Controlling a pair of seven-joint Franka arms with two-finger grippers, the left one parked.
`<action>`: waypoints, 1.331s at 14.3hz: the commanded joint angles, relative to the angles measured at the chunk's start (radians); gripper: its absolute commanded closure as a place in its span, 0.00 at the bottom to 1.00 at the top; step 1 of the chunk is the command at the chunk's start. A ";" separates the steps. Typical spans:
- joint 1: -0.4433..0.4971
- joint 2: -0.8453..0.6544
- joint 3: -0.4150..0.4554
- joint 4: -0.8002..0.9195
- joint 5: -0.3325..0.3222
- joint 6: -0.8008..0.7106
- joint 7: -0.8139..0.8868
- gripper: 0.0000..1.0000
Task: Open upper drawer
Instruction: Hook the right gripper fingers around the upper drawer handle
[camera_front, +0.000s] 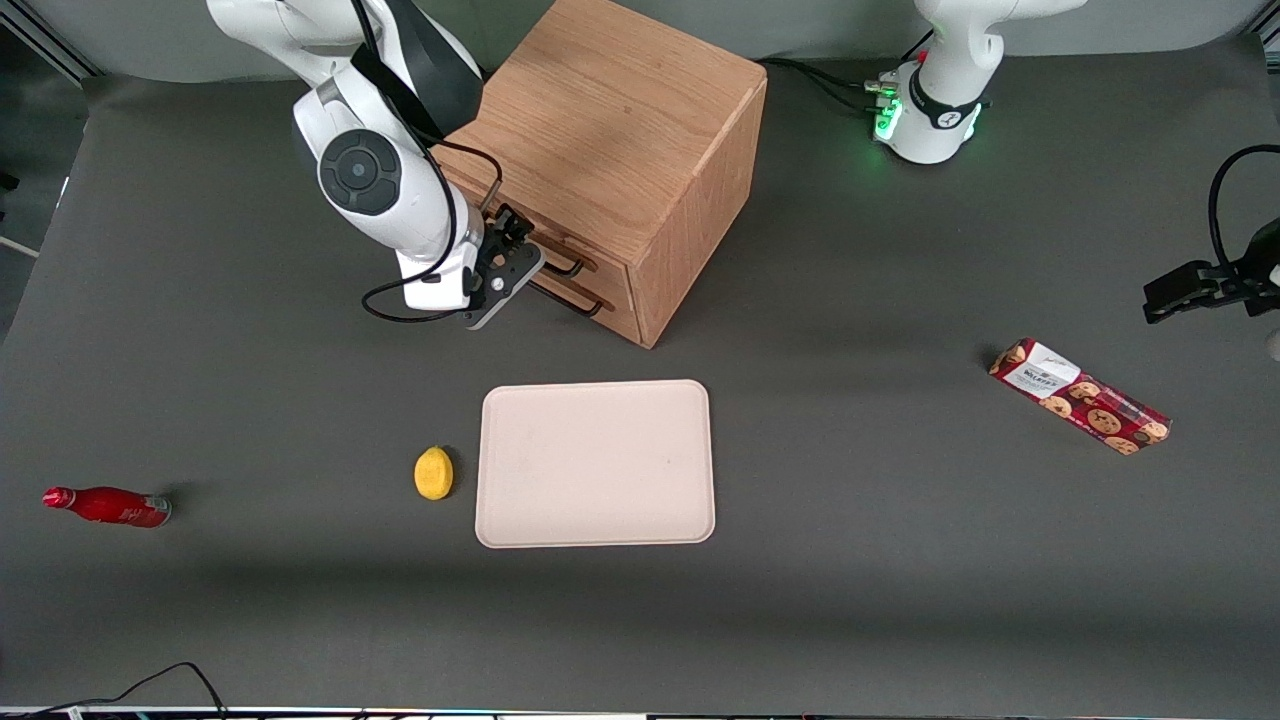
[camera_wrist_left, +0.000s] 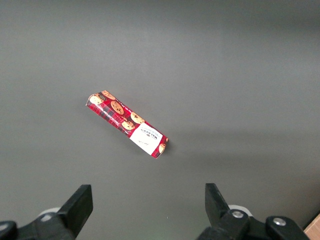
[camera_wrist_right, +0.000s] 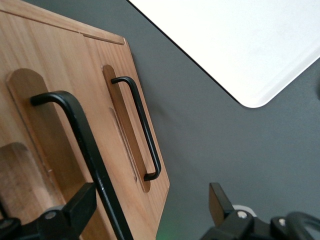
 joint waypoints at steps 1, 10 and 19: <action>-0.012 -0.038 0.008 -0.065 0.025 0.061 -0.030 0.00; -0.009 -0.041 0.007 -0.060 0.048 0.032 -0.029 0.00; -0.009 0.003 0.007 -0.057 0.048 0.064 -0.032 0.00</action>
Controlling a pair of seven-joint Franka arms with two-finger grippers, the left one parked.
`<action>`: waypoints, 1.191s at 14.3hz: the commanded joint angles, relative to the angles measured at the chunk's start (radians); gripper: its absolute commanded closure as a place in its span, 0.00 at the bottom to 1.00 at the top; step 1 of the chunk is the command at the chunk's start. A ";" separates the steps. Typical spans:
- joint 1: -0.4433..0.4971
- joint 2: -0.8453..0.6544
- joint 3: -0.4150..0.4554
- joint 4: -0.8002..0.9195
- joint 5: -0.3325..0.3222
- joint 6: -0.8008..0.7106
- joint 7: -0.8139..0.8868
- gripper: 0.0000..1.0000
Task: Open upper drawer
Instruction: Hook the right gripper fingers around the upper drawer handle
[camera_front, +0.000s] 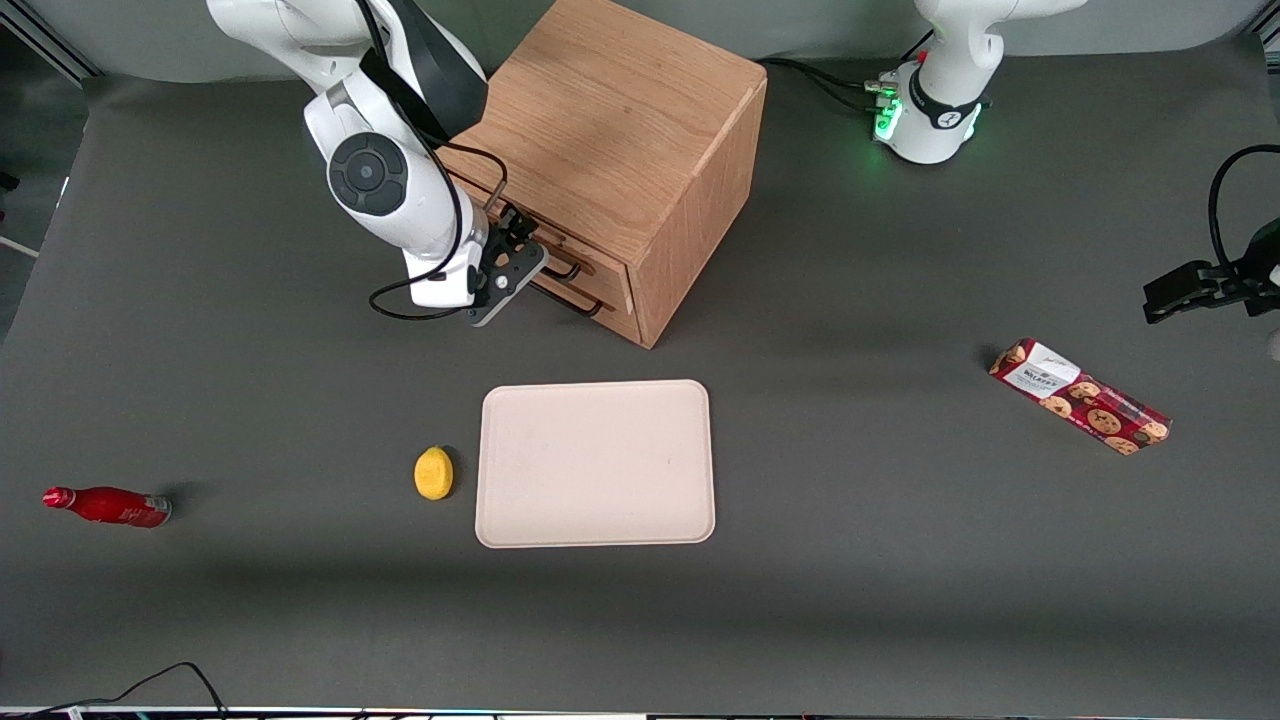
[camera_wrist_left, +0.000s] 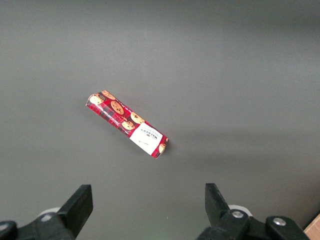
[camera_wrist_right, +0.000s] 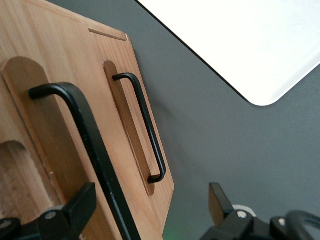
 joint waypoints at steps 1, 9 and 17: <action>-0.008 0.020 0.000 -0.011 0.024 0.036 -0.031 0.00; -0.008 0.064 -0.009 -0.004 0.016 0.051 -0.031 0.00; -0.013 0.073 -0.032 0.031 0.009 0.046 -0.049 0.00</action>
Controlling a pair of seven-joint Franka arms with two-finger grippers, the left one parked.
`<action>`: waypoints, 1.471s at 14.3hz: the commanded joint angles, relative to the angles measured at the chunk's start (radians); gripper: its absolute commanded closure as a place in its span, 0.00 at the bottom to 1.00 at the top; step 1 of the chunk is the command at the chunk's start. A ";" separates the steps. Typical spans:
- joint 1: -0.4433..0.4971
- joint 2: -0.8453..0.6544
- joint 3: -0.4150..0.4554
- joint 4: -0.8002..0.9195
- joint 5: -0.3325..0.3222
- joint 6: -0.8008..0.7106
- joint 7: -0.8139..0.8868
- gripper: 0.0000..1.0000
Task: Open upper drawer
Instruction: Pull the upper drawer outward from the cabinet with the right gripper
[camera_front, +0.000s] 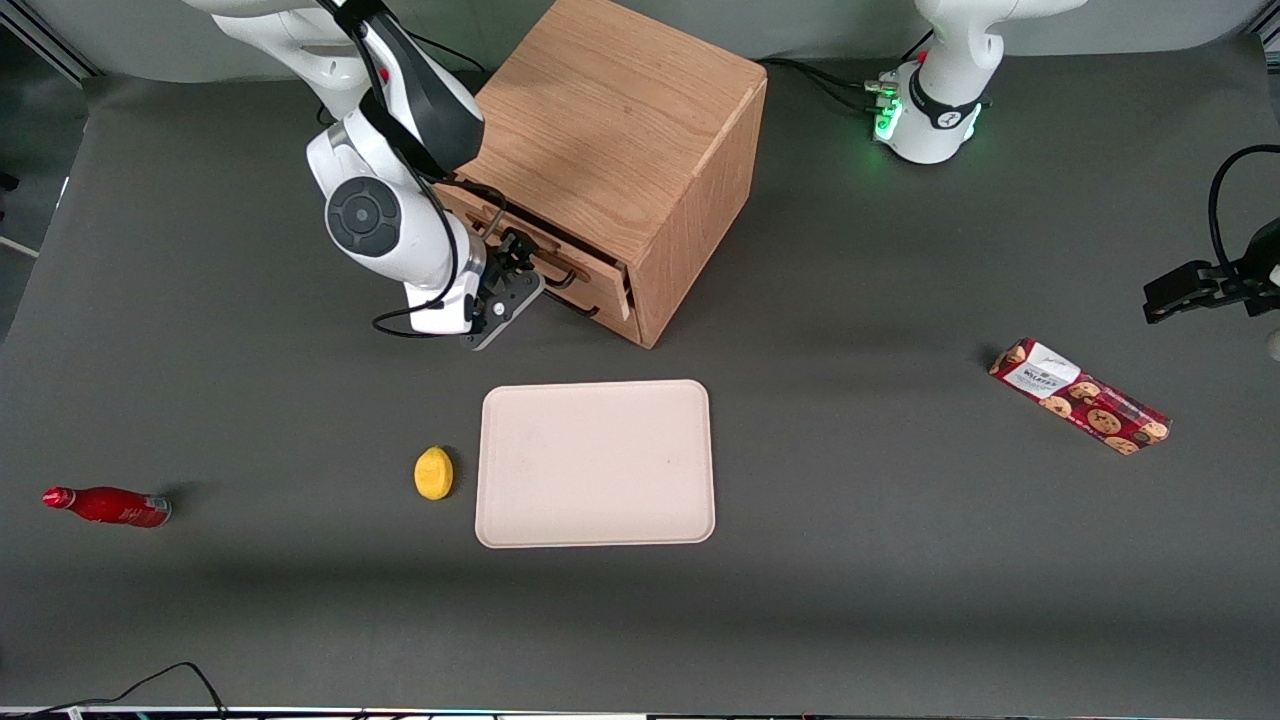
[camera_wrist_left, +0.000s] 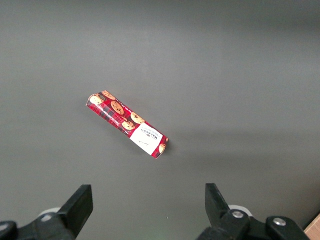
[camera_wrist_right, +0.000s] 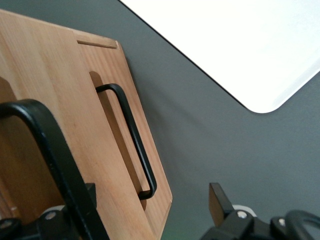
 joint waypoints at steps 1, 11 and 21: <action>-0.005 0.015 -0.016 0.031 0.007 0.000 -0.043 0.00; -0.008 0.066 -0.059 0.091 -0.038 -0.003 -0.055 0.00; -0.010 0.125 -0.121 0.195 -0.104 -0.011 -0.053 0.00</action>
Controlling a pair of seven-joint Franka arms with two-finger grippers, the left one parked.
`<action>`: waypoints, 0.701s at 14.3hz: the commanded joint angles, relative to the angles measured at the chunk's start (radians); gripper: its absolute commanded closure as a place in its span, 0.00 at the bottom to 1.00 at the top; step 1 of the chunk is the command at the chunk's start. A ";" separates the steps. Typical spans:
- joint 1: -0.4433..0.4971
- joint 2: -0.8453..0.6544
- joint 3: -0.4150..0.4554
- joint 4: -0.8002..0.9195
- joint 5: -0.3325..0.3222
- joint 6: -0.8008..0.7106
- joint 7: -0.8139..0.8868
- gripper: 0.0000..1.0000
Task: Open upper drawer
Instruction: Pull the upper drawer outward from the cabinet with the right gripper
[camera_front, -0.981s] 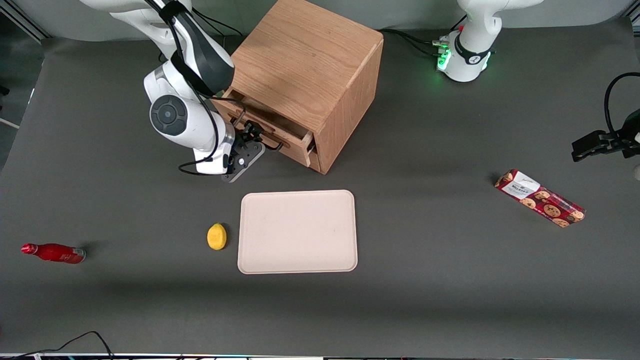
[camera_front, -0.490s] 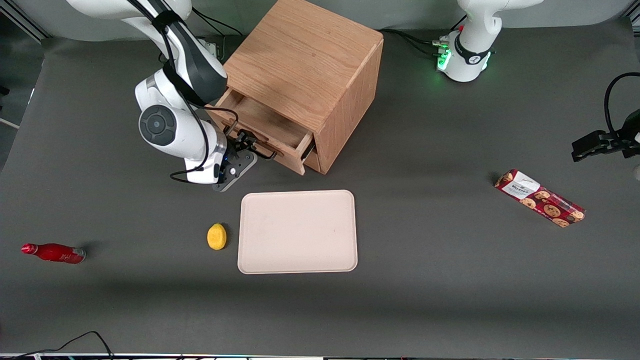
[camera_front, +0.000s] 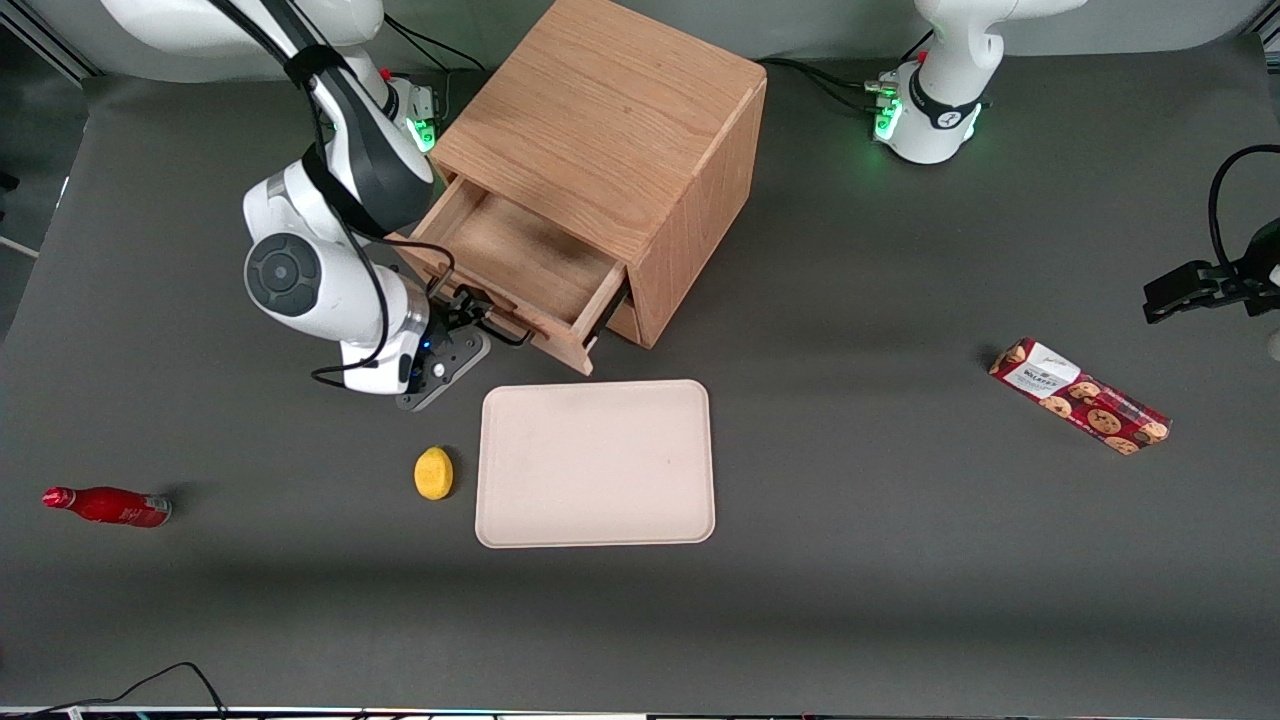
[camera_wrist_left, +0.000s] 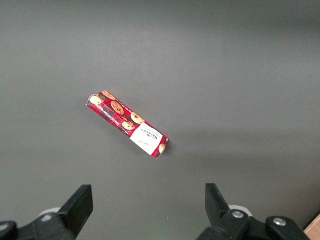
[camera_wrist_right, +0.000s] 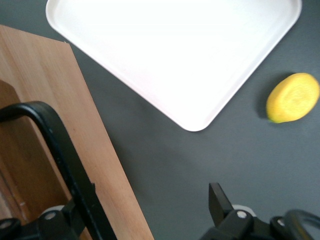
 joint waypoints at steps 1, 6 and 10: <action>-0.001 0.029 -0.017 0.056 -0.020 -0.012 -0.018 0.00; -0.001 0.044 -0.058 0.081 -0.023 -0.012 -0.052 0.00; -0.003 0.071 -0.070 0.110 -0.044 -0.012 -0.052 0.00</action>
